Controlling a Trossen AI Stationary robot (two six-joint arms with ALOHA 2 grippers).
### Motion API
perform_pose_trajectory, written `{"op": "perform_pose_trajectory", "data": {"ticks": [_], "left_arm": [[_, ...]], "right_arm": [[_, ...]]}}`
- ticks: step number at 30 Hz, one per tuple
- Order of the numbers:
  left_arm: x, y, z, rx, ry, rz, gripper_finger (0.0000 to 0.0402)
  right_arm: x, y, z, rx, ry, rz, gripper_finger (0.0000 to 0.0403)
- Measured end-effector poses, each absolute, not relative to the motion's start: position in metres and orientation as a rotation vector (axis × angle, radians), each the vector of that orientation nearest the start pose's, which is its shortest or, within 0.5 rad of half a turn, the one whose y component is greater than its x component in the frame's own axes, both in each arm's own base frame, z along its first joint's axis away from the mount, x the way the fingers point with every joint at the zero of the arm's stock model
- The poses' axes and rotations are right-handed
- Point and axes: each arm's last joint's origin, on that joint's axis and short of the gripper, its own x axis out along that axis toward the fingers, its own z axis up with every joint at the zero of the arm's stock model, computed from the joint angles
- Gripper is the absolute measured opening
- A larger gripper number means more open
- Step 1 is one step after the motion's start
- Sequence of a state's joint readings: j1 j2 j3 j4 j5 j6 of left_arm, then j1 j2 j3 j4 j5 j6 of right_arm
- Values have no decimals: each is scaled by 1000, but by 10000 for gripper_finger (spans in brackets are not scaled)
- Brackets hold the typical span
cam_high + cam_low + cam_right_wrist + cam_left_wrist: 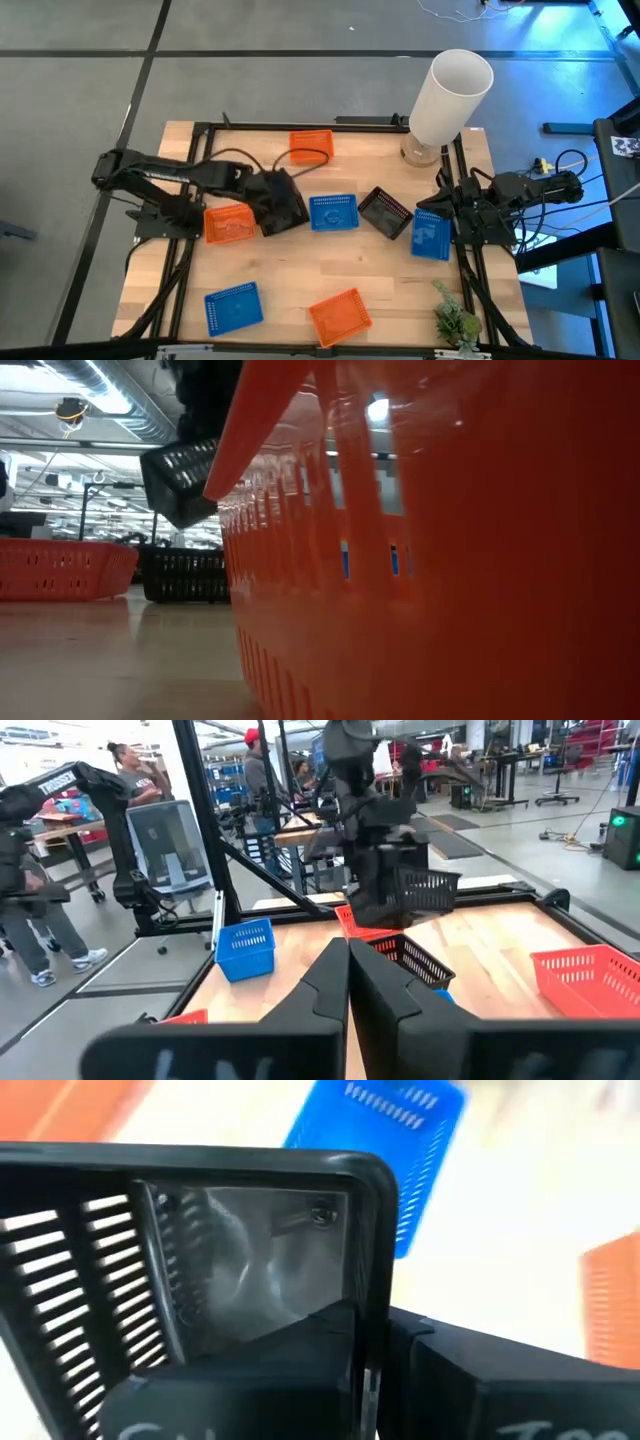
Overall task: Stack baskets by color
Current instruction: Stack the top black bin on top of the bottom left black bin
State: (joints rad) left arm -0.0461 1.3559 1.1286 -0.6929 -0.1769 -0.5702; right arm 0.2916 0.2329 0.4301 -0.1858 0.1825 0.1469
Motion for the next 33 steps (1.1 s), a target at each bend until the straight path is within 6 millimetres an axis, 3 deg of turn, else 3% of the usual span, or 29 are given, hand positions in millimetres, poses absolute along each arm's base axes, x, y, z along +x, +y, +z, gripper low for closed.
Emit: {"op": "perform_pose_trajectory", "data": {"ticks": [12, 26, 33], "left_arm": [[304, -14, 231, -337, 1095, 369, 0], [297, -1, 223, -339, 1230, 346, 3], [297, 2, 223, -342, 1241, 314, 40]], "right_arm": [[86, 20, 272, 152, 3, 109, 12], [86, 20, 272, 149, 4, 109, 12], [86, 20, 272, 149, 5, 109, 12]]}}
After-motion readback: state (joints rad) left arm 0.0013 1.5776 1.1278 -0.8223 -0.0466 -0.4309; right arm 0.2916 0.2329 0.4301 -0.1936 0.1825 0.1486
